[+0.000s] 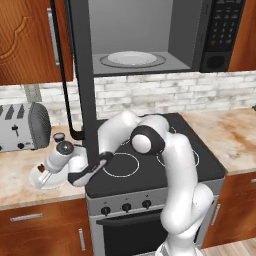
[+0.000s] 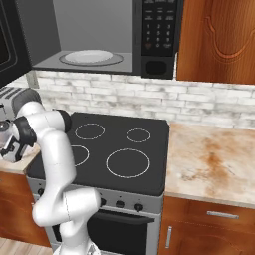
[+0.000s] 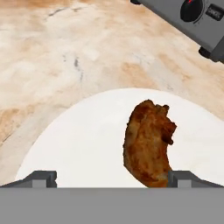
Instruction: Pick the chicken drumstick from the counter and place it in the microwave.
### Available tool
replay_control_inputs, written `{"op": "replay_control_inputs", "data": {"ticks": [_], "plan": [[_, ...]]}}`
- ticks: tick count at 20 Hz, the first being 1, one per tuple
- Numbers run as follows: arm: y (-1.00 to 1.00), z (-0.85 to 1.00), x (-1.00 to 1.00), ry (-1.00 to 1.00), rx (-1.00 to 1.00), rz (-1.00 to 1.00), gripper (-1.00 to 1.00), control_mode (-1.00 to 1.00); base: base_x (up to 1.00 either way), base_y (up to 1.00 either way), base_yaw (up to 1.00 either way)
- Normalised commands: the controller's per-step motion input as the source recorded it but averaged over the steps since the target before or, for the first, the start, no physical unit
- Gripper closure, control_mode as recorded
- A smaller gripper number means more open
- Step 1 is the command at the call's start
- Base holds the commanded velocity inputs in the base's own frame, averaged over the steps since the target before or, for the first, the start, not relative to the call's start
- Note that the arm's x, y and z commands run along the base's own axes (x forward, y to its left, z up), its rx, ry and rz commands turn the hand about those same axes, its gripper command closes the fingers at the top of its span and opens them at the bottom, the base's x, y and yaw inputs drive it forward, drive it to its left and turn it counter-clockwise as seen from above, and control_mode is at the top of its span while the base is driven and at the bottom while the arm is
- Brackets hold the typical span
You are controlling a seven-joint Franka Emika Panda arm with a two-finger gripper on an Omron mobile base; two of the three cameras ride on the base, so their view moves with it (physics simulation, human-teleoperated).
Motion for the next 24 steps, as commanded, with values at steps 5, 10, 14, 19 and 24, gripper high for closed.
{"op": "replay_control_inputs", "data": {"ticks": [5, 10, 14, 19, 24], "plan": [[0.0, 0.46, 0.42, 0.0, 0.0, -0.01, -1.0, -1.0, 0.0, 0.0, 0.0], [0.07, 0.08, 0.45, 0.0, 0.0, 0.0, -1.0, -1.0, 0.0, 0.0, 0.0], [0.18, -0.07, 0.42, 0.06, 0.0, -0.02, -1.0, -1.0, 0.0, 0.0, 0.0], [0.13, -0.32, 0.01, 0.12, -0.01, -0.05, -1.0, -1.0, 0.0, 0.0, 0.0], [0.08, -0.32, -0.17, 0.12, 0.0, -0.07, -1.0, -1.0, 0.0, 0.0, 0.0]]}}
